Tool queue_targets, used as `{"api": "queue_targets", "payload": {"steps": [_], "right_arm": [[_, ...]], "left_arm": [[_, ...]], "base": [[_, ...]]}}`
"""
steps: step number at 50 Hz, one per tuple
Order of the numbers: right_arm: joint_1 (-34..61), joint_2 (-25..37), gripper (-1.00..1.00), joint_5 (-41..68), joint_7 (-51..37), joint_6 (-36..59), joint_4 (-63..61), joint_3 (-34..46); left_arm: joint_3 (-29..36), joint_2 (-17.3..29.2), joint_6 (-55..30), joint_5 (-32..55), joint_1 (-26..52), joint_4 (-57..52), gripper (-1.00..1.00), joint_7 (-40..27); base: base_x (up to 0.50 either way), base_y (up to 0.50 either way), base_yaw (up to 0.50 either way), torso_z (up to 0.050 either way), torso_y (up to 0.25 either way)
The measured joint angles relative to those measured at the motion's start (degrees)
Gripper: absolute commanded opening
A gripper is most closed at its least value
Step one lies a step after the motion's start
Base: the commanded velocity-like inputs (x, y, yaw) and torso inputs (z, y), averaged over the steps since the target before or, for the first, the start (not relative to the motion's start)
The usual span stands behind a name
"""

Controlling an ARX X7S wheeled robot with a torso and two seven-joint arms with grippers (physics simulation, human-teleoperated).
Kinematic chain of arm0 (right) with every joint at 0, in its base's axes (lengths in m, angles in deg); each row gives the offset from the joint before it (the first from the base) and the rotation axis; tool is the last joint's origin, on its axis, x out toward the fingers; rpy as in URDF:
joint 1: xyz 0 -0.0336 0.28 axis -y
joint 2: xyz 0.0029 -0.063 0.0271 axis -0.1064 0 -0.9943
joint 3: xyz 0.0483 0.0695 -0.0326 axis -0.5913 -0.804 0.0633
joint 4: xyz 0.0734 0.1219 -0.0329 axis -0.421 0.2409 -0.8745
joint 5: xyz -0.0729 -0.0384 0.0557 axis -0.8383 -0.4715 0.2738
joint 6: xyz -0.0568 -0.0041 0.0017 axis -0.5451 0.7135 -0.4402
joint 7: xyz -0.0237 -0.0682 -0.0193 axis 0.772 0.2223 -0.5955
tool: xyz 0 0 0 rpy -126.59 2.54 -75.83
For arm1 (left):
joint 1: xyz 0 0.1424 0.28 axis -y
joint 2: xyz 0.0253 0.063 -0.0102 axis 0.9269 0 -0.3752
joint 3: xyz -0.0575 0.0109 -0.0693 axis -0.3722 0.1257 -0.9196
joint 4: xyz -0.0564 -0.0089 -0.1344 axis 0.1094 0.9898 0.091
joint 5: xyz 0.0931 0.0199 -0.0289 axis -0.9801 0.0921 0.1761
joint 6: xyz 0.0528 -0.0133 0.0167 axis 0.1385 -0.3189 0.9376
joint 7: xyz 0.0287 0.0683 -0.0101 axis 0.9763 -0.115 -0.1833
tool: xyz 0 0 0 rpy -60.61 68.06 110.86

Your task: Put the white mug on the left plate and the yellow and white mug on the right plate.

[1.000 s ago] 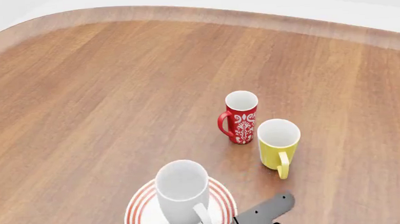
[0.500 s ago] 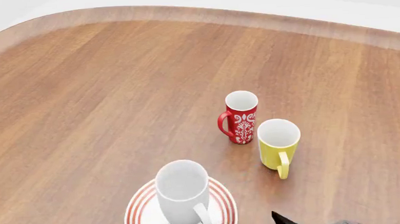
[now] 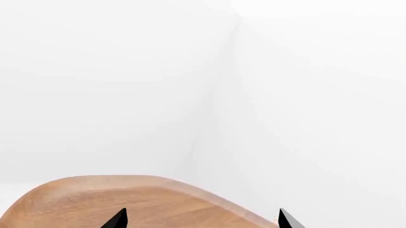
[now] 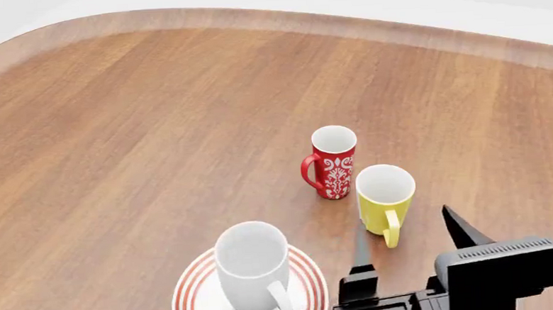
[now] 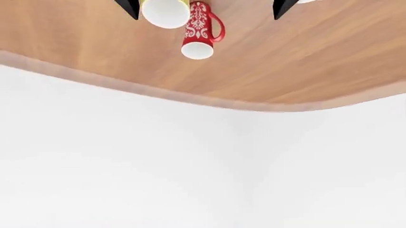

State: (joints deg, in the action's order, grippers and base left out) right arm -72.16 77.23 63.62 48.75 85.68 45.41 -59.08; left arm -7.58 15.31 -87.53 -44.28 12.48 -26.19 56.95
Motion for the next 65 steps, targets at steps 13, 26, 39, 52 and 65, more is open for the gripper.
{"api": "queue_targets", "payload": {"steps": [13, 26, 39, 52, 65], "right_arm": [[12.16, -3.0, 1.0, -2.16, 0.71, 1.23, 16.09, 2.41], [23.04, -6.57, 1.0, -5.71, 3.35, 0.73, 37.51, 6.91], [26.96, -8.59, 1.0, -6.67, 3.82, -3.05, 49.52, 7.34], [27.3, -8.73, 1.0, -6.52, 3.59, -4.78, 51.64, 6.81], [39.4, -11.76, 1.0, -8.89, 6.53, -15.0, 74.87, 7.15]], "left_arm": [[0.17, 0.03, 0.19, 0.01, -0.64, -0.76, 1.0, -0.32], [0.5, 0.15, 0.18, -0.06, -1.22, -1.52, 1.0, -0.62], [0.54, 0.33, 0.31, 0.06, -1.69, -2.02, 1.0, -0.87], [0.72, 0.52, 0.41, -0.31, -1.84, -2.02, 1.0, -1.06], [0.55, 0.89, 0.98, -1.06, -1.17, -0.78, 1.0, -0.81]], "base": [[0.0, 0.0, 0.0, 0.0, 0.0], [0.0, 0.0, 0.0, 0.0, 0.0], [0.0, 0.0, 0.0, 0.0, 0.0], [0.0, 0.0, 0.0, 0.0, 0.0], [0.0, 0.0, 0.0, 0.0, 0.0]]}}
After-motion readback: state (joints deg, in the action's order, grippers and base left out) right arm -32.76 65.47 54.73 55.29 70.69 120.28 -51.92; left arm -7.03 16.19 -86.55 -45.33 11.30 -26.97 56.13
